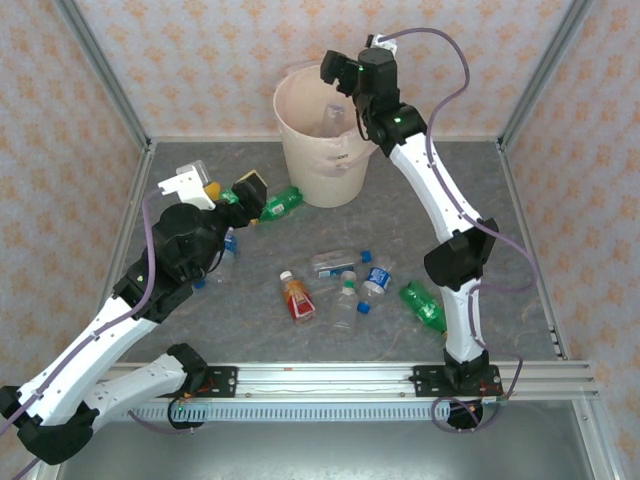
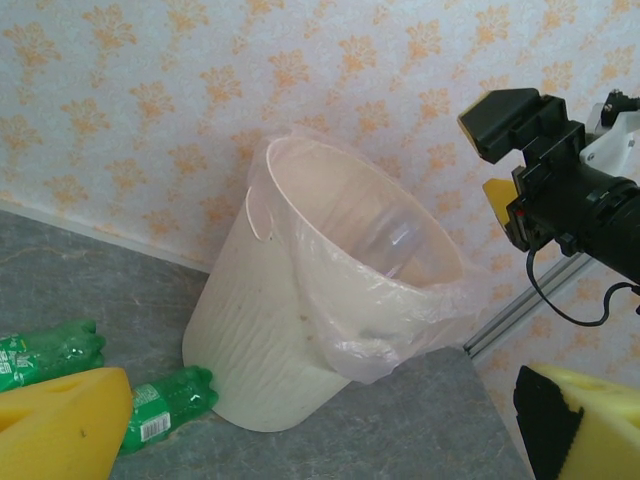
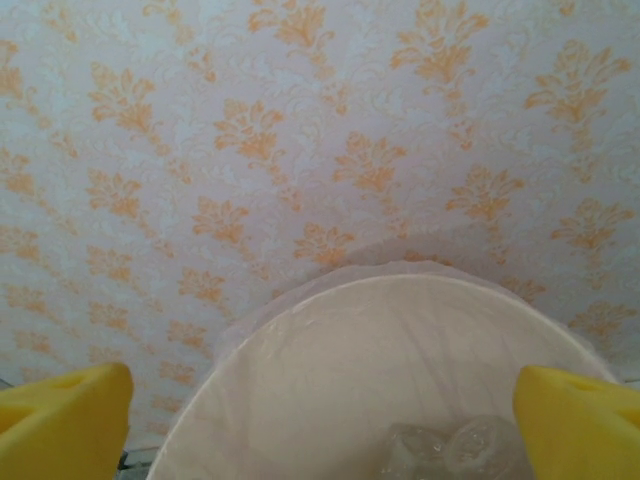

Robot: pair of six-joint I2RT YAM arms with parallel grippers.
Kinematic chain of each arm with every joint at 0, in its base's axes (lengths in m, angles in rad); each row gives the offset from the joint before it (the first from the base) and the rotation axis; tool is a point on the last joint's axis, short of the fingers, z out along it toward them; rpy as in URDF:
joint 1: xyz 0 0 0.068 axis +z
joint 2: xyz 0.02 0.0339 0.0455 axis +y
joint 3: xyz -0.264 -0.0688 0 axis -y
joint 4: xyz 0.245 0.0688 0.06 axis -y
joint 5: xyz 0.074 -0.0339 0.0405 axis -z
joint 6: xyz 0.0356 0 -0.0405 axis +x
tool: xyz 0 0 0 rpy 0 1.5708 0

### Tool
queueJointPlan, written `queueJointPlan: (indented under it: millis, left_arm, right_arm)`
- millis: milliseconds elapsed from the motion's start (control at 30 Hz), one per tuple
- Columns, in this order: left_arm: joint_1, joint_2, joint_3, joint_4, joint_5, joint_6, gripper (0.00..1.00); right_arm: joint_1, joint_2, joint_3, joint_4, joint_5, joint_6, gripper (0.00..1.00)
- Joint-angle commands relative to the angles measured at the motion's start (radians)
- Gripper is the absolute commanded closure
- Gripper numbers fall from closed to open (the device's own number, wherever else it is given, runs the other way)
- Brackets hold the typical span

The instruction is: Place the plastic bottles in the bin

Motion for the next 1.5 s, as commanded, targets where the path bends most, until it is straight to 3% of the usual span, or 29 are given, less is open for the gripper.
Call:
queueJointPlan:
  millis: [0,467,867,1133,1467]
  left_arm:
    - [-0.005,0.004,-0.005,0.015,0.028,0.017,0.01]
    - [-0.004,0.067,-0.013,0.039,0.163,0.026,0.01]
    - [-0.004,0.167,0.0,0.092,0.347,0.025,0.01]
    - [-0.005,0.279,0.038,0.112,0.508,0.047,0.01]
    - [-0.005,0.347,0.061,0.13,0.579,0.046,0.01]
  right_arm:
    - [0.007,-0.019,0.027,-0.012,-0.007,-0.015,0.0]
    - [0.007,-0.157,-0.084,-0.095,0.017,-0.018,0.0]
    - [0.007,-0.542,-0.604,-0.106,0.102,0.002,0.0]
    - [0.008,-0.807,-0.949,-0.213,0.218,0.021,0.0]
    - [0.007,-0.934,-1.229,-0.487,0.14,0.171,0.0]
